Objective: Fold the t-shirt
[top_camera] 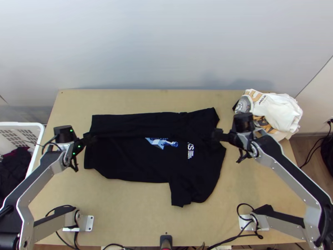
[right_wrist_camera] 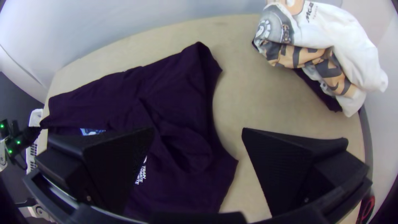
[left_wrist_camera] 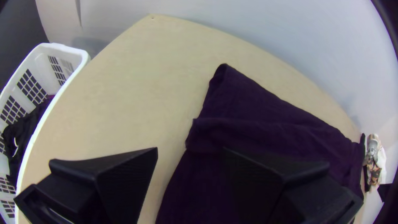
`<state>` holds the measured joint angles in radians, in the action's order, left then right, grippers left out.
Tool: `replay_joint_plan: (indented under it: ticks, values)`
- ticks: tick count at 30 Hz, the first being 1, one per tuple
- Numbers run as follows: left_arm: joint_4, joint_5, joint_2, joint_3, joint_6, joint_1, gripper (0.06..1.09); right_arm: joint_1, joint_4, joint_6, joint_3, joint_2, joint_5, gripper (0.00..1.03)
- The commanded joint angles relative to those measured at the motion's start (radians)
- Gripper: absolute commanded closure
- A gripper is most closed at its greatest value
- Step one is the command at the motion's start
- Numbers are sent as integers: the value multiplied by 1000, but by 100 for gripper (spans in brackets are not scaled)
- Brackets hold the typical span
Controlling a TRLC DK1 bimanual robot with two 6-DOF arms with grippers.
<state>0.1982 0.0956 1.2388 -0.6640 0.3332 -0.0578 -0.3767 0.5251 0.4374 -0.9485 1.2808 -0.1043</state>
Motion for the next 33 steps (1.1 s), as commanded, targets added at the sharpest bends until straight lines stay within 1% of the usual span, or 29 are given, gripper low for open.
replay_joint_plan:
  ticks: [1,5,7,9,16,18,19,24,27,32,33]
  values:
    - [316,-50,-64,-80,-62,-66,31,7,99,-5,-59,-86,18,4]
    - [469,-65,-65,-103,-97,-89,31,-21,197,9,-87,-118,32,4]
    - [515,-65,-67,-94,-126,-89,31,-28,220,-5,-96,-132,41,4]
    - [530,-65,-76,-69,-152,-88,31,-36,230,-28,-96,-144,41,5]
    - [530,-65,-84,-6,-166,-63,32,-74,332,-23,-84,-209,101,5]
    - [524,-65,-78,9,-169,-51,37,-85,363,-17,-73,-225,104,5]
    - [521,-65,-78,15,-169,-47,37,-90,369,-17,-67,-238,106,5]
    - [495,-65,-75,37,-164,-25,38,-91,380,-9,-39,-271,106,5]
    - [469,-65,-59,43,-164,-13,47,-90,383,-9,-29,-275,106,5]
    - [420,-65,-29,53,-160,1,49,-91,386,-9,-15,-278,114,5]
    - [409,-63,-24,58,-160,3,52,-91,388,-9,-15,-278,117,5]
